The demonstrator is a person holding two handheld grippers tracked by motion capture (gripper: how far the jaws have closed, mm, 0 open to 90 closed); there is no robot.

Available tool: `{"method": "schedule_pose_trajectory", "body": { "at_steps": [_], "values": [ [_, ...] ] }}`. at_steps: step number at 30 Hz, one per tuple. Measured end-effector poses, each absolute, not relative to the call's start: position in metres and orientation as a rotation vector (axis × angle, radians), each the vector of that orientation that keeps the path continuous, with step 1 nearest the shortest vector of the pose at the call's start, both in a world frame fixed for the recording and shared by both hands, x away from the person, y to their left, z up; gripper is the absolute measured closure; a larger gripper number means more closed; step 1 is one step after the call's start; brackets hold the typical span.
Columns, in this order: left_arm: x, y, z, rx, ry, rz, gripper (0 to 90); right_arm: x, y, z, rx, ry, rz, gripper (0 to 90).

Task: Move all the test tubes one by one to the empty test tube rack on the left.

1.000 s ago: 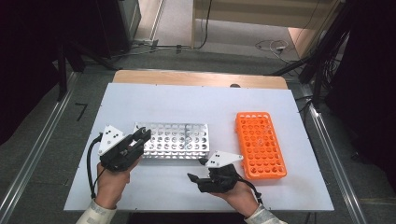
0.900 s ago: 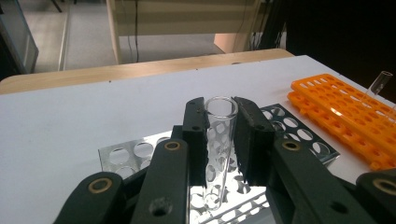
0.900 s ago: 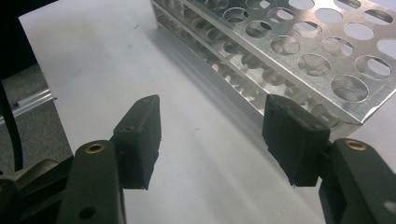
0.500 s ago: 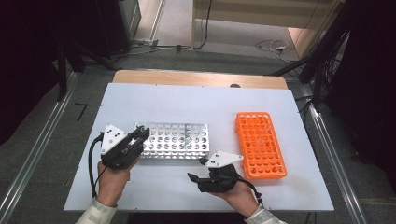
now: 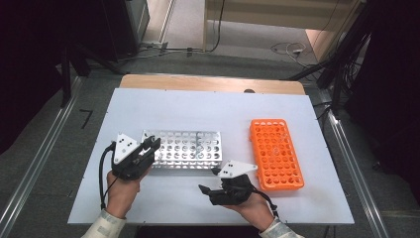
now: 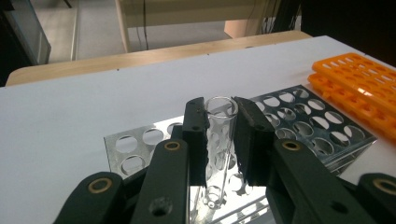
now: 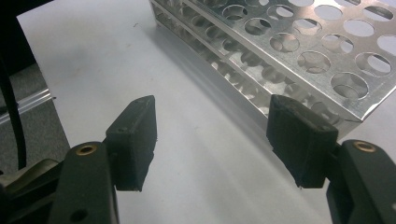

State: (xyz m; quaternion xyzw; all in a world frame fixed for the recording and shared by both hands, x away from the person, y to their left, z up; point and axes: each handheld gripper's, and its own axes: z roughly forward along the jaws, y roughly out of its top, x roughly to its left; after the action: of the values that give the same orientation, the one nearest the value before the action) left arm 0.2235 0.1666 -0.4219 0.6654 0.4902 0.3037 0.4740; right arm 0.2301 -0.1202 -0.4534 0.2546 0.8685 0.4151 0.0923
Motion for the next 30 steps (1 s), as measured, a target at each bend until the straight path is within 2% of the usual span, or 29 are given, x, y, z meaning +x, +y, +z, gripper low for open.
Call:
{"method": "schedule_pose_trajectory", "body": {
  "at_steps": [19,25,30],
  "values": [
    [0.227,0.161,-0.439,1.705,1.232,0.719,74.3,0.23,-0.122,-0.452,0.767,2.574,1.232,30.5],
    [0.225,0.161,-0.437,1.691,1.224,0.712,72.5,0.23,-0.122,-0.452,0.765,2.576,1.231,30.5],
    [0.222,0.161,-0.433,1.672,1.203,0.704,67.4,0.23,-0.124,-0.451,0.775,2.567,1.238,30.6]
  ]
}}
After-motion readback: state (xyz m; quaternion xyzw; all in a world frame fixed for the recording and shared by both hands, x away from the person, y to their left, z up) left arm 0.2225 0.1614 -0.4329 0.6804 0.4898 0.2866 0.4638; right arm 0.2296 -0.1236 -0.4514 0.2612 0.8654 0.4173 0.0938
